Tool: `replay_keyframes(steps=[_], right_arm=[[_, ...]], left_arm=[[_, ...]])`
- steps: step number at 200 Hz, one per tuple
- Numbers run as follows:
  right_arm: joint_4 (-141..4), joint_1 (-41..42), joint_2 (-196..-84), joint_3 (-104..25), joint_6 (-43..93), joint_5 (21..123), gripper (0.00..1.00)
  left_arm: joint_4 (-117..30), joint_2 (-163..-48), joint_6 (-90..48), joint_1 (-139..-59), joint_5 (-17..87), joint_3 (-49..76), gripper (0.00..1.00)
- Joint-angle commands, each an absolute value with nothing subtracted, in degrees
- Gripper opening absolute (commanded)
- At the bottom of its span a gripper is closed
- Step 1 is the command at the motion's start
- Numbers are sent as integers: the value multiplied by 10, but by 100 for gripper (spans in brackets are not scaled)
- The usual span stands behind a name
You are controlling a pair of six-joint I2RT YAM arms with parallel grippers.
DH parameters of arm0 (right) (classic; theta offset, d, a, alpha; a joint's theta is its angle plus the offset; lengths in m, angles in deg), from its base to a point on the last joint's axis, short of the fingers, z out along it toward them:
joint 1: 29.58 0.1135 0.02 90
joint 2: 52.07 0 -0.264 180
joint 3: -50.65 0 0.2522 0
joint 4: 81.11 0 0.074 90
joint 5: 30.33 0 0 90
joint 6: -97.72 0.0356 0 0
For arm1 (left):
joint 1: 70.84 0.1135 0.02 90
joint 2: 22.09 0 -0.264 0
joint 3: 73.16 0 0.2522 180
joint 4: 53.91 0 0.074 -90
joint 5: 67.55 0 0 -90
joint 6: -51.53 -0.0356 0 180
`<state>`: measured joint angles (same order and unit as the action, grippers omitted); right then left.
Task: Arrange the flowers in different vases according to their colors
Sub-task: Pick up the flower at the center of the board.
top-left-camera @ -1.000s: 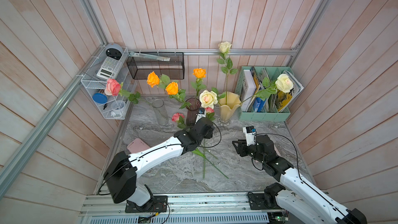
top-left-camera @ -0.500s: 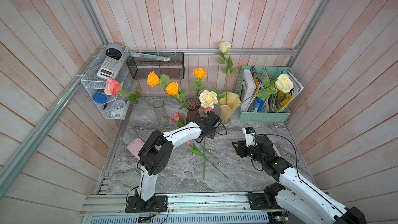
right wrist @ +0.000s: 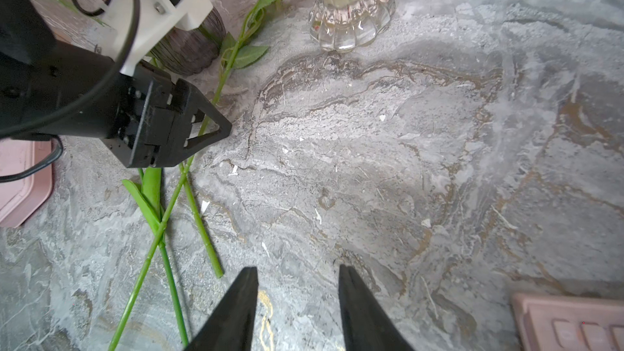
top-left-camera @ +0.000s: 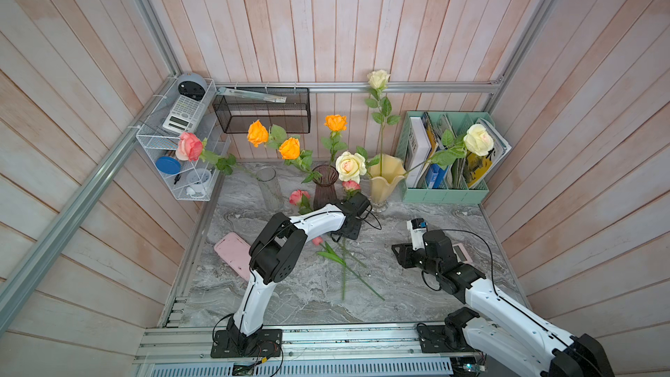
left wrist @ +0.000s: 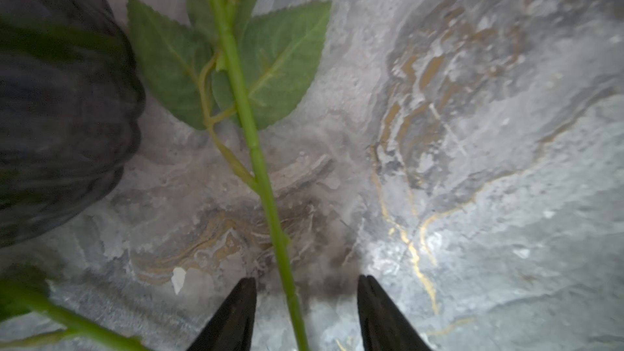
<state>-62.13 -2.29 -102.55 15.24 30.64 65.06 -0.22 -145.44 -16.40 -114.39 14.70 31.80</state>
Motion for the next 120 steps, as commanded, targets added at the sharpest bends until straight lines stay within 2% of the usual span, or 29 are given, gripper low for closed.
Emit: replay_keyframes(steps=[1, 22, 64, 120], right_arm=[[-615, -25, -1011, 161, 313, 641, 45], [-617, -25, -1006, 162, 311, 640, 45], [-621, -25, -1011, 162, 309, 642, 45], [-626, -25, -1010, 163, 303, 642, 45]], left_arm=[[5, -1463, -168, -1140, 151, 323, 51], [6, -1472, -168, -1140, 154, 331, 44], [-5, -1475, -165, -1140, 173, 334, 14], [-16, -1470, -158, -1140, 191, 334, 8]])
